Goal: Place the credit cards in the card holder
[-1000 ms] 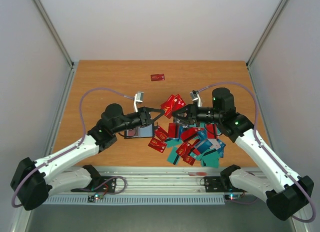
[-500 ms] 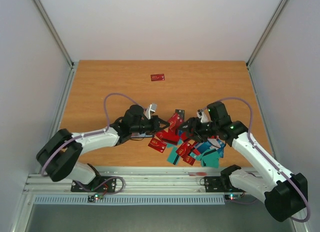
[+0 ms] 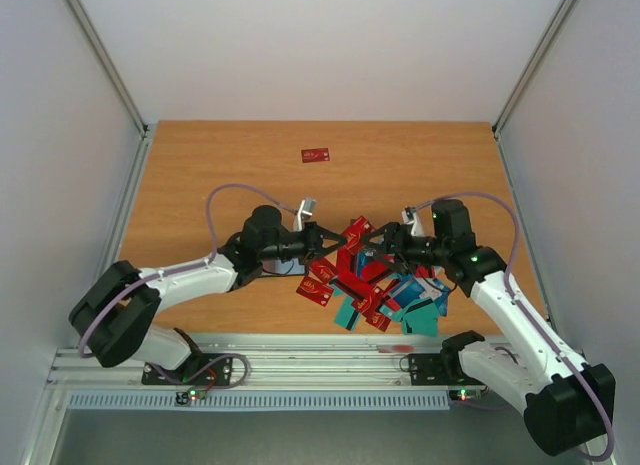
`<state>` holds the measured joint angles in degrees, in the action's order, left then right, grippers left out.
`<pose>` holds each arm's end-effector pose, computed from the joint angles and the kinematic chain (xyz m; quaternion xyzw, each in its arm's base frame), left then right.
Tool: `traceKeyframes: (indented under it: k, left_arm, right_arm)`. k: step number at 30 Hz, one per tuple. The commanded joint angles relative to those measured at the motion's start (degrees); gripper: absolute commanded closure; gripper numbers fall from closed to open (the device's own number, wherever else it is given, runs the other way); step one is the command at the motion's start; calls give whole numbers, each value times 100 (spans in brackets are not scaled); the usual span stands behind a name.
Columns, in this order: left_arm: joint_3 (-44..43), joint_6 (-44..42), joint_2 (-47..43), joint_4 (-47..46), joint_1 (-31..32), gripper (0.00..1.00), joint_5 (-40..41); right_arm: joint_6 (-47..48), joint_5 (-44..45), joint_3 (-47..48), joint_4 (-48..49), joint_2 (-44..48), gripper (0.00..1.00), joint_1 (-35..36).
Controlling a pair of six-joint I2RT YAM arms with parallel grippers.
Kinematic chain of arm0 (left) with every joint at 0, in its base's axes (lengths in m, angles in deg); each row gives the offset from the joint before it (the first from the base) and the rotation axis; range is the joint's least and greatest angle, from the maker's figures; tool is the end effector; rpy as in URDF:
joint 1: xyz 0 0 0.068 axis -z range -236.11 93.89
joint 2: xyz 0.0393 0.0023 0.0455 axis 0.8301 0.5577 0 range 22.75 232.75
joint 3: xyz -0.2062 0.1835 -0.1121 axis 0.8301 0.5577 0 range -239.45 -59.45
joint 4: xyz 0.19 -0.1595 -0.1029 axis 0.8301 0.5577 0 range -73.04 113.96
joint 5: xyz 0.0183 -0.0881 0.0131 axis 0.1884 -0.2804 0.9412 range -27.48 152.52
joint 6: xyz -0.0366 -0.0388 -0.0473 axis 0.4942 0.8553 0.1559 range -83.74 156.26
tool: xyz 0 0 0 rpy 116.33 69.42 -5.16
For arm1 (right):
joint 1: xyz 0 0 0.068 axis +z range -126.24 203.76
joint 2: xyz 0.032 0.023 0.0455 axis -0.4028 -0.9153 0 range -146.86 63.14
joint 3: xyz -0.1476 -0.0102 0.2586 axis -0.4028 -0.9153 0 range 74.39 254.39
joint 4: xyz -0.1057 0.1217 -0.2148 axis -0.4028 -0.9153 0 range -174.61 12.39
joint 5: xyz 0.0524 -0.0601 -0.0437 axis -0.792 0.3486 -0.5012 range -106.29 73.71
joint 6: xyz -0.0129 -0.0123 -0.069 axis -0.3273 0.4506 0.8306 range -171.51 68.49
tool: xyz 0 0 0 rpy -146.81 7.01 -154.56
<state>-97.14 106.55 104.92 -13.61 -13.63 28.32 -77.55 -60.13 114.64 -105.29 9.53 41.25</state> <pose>0.2149 -0.2416 0.2369 -0.0050 0.7742 -0.6187 0.1333 0.1741 0.0975 0.2706 -0.0913 0.8535 0.4581 0.2311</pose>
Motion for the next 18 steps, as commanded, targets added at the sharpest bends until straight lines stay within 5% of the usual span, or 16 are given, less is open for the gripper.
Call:
traceKeyframes:
  k: [1,7,18]
  left_arm:
    - [-429,447,-414,-255,-12,100,52]
    - [-502,667,-797,-147,-12,100,282]
    - [-643,683,-1122,135,-7,100,471]
  right_arm:
    - [-797,-211,207,1302,-92,32,-44]
    - [-1133,-223,477,2061,-369,49,-45]
    - [-1915,-475,881,3622,-897,94,-45]
